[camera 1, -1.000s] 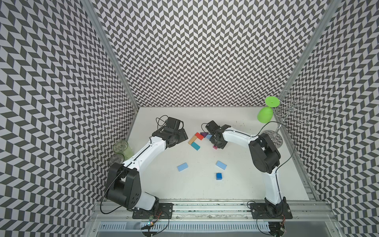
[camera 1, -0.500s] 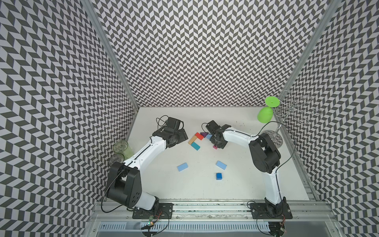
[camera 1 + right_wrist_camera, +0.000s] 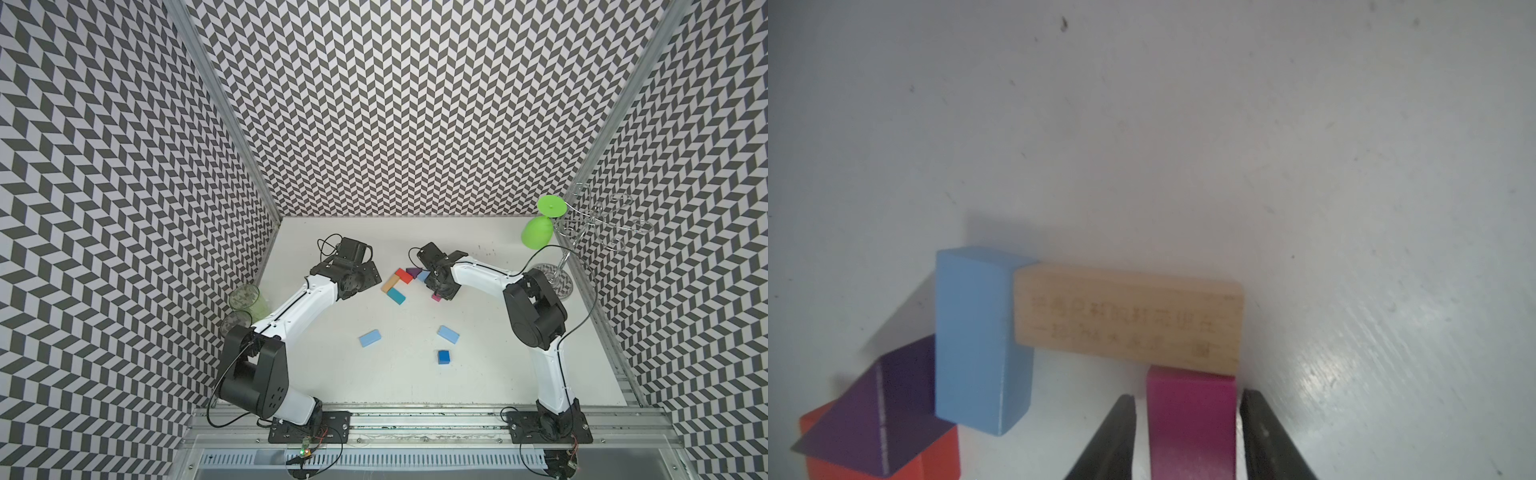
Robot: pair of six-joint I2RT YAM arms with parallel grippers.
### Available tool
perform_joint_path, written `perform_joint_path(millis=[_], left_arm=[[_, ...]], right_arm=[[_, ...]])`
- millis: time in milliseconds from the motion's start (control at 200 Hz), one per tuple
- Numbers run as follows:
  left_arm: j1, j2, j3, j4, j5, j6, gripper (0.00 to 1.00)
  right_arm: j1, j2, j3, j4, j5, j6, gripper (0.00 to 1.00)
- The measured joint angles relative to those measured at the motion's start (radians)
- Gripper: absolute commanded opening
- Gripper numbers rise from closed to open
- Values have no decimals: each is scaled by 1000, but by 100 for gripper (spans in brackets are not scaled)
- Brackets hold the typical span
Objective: Assemble a heart with building blocks
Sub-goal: Assemble the building block at the center of the board.
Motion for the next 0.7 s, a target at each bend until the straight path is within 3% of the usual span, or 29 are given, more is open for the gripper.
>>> perform_joint_path(millis=[411,701], left_arm=[[2,0,0,3,16,0,84],[2,0,-15,17,21,-4,84]], right_arm=[[0,-12,-16,31,-19,-26,68],[-2,-48,-63,53,-53,-52,69]])
